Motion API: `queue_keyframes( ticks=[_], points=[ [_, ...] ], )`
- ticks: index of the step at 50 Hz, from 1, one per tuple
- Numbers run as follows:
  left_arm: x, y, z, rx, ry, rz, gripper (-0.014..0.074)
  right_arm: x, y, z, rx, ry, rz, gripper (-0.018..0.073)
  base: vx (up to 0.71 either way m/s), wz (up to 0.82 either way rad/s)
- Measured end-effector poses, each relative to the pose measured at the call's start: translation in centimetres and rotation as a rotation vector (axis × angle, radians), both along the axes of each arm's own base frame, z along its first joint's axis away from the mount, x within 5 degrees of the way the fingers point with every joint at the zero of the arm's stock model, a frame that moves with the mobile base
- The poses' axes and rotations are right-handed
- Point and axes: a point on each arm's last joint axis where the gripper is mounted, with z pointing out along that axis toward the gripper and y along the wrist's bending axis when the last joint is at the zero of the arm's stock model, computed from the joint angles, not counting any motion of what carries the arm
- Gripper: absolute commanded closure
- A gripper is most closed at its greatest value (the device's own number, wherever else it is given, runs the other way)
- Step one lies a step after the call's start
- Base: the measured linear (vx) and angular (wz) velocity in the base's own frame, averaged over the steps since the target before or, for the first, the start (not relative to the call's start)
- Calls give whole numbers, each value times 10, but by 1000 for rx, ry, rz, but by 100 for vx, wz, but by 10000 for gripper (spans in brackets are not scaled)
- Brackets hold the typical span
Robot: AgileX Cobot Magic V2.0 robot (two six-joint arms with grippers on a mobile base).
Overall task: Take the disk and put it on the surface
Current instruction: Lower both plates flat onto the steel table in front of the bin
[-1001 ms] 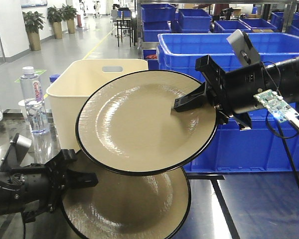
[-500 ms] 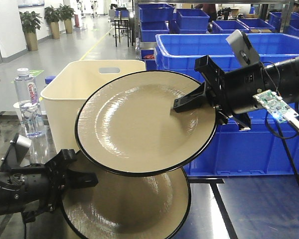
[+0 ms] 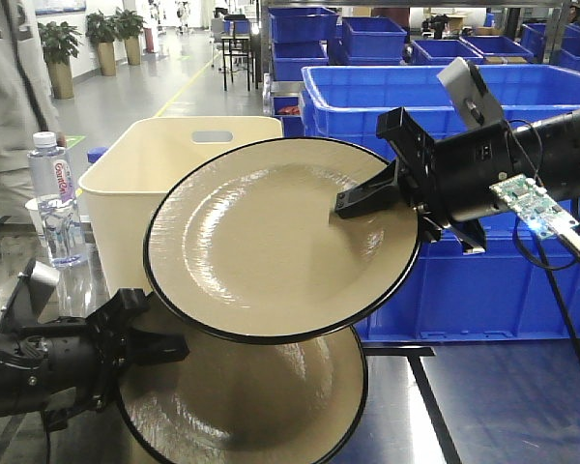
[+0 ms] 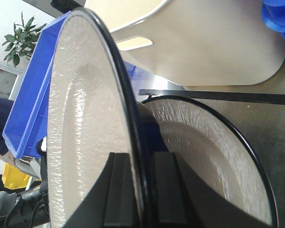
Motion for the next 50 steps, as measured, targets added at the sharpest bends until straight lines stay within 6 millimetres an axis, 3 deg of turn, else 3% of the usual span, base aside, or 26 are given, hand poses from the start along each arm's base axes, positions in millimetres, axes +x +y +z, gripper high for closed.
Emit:
queue_keyframes(
  ticks=[19, 39, 50],
  points=[
    [-3, -2, -5, 73, -4, -46, 595, 0, -1, -1, -10, -2, -3, 567, 0, 0],
    [9, -6, -48, 151, 174, -122, 594, 1, -2, -3, -47, -5, -11, 567, 0, 0],
    [12, -8, -56, 139, 216, -133, 538, 1, -2, -3, -46, -5, -12, 567, 0, 0]
  ],
)
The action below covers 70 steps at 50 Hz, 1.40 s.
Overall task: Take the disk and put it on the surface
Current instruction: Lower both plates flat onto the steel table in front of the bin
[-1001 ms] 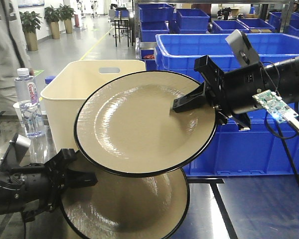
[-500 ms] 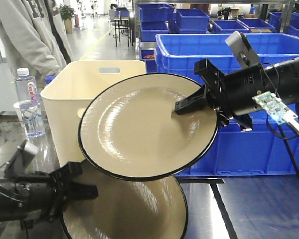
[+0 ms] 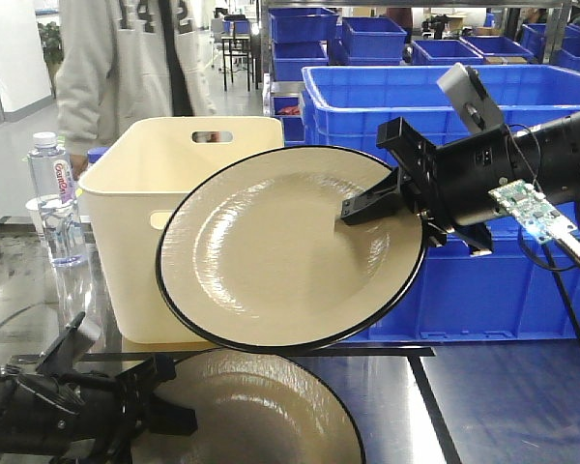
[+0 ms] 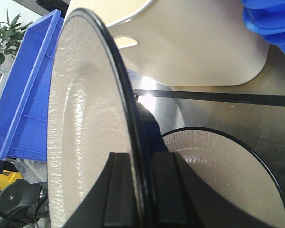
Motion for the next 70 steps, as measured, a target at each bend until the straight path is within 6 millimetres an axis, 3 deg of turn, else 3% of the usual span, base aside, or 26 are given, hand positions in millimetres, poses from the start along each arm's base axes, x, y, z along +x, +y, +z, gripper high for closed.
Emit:
queue_keyframes(
  ticks=[9, 19, 27, 35, 41, 50, 60, 70],
  points=[
    [-1, 3, -3, 65, -2, -43, 372, 0, 0, 0, 0, 1, 1, 567, 0, 0],
    [-6, 11, -9, 194, -7, -146, 71, 0, 0, 0, -3, 5, 4, 567, 0, 0],
    [-9, 15, -8, 242, -20, -176, -56, -2, -3, -5, -42, 67, -15, 567, 0, 0],
    [-17, 29, 9, 279, -74, -169, -62, -2, -11, -16, -165, 132, -65, 567, 0, 0],
    [-27, 47, 33, 310, -162, -109, -46, -1, -13, -29, -190, 178, -84, 567, 0, 0],
    [-51, 64, 72, 335, -316, -17, -1, 3, -6, -78, -122, 244, -55, 564, 0, 0],
    [-67, 68, 96, 350, -434, 41, 40, 1, 16, -116, 9, 161, 24, 561, 0, 0],
    [-68, 69, 99, 353, -455, 61, 43, -10, 47, -138, -12, 106, 116, 529, 0, 0]
  ],
)
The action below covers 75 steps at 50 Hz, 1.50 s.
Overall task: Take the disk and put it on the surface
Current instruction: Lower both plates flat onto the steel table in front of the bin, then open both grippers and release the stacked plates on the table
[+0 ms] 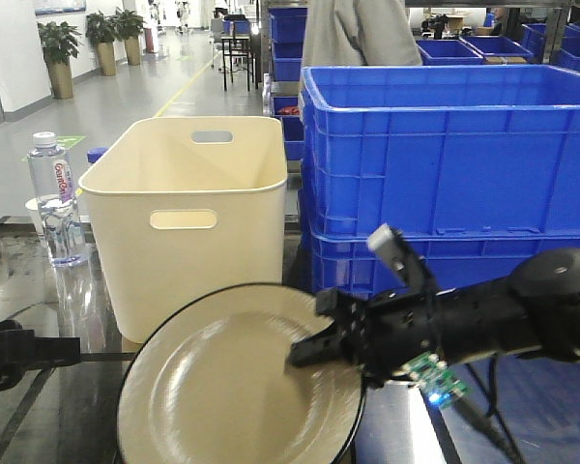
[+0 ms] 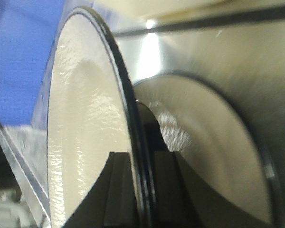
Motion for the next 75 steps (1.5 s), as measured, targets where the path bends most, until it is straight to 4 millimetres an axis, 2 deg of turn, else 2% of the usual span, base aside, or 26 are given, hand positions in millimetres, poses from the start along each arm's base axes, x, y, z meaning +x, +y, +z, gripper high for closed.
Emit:
queue_keyframes(
  ticks=[13, 25, 34, 39, 46, 53, 60, 75],
  points=[
    [0, 0, 0, 0, -1, 1, 43, 3, 10, -21, -23, 49, 35, 391, 0, 0],
    [0, 0, 0, 0, -1, 1, 43, 5, 11, -27, -49, 4, 87, 125, 0, 0],
    [0, 0, 0, 0, -1, 1, 43, 6, 7, -23, -104, -64, 136, -17, 0, 0],
    [0, 0, 0, 0, 0, 0, 43, 11, -7, -10, -179, -135, 157, -27, 0, 0],
    [0, 0, 0, 0, 0, 0, 43, 16, -31, 22, -289, -227, 121, -26, 0, 0],
    [0, 0, 0, 0, -3, 3, 52, 11, -48, 54, -376, -298, 59, -26, 0, 0],
    [2, 2, 2, 2, -28, 27, 137, 1, -52, 71, -391, -332, 29, -26, 0, 0],
    [9, 8, 7, 8, -107, 104, 538, -4, -53, 75, -383, -311, 29, -26, 0, 0]
  ],
)
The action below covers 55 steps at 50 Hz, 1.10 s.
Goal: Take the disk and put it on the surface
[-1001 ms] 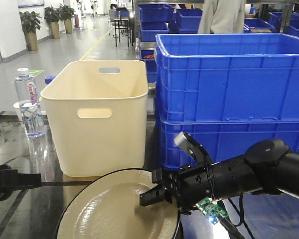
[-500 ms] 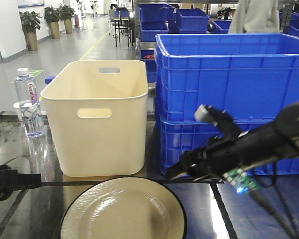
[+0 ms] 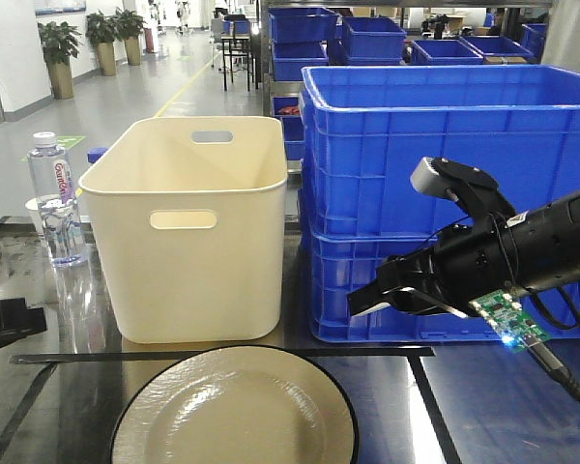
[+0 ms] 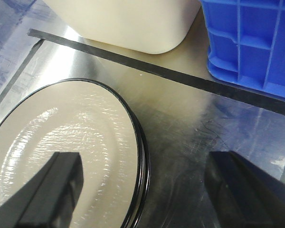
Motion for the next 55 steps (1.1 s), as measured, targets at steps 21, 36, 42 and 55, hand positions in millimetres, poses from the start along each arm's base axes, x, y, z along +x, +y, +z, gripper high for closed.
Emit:
queue_keyframes(
  ticks=[21, 36, 42, 55],
  points=[
    [0, 0, 0, 0, 5, -6, 605, 0, 0, 0, 1, 1, -1, -26, 0, 0],
    [0, 1, 0, 2, -6, 6, 605, 0, 0, 0, 1, 1, -1, -26, 0, 0],
    [-6, 5, 3, 82, -60, 29, 605, 0, 0, 0, 0, 1, -1, -26, 0, 0],
    [-84, 13, -23, 385, -344, 104, 605, 0, 0, 0, 0, 1, -1, -26, 0, 0]
  ],
)
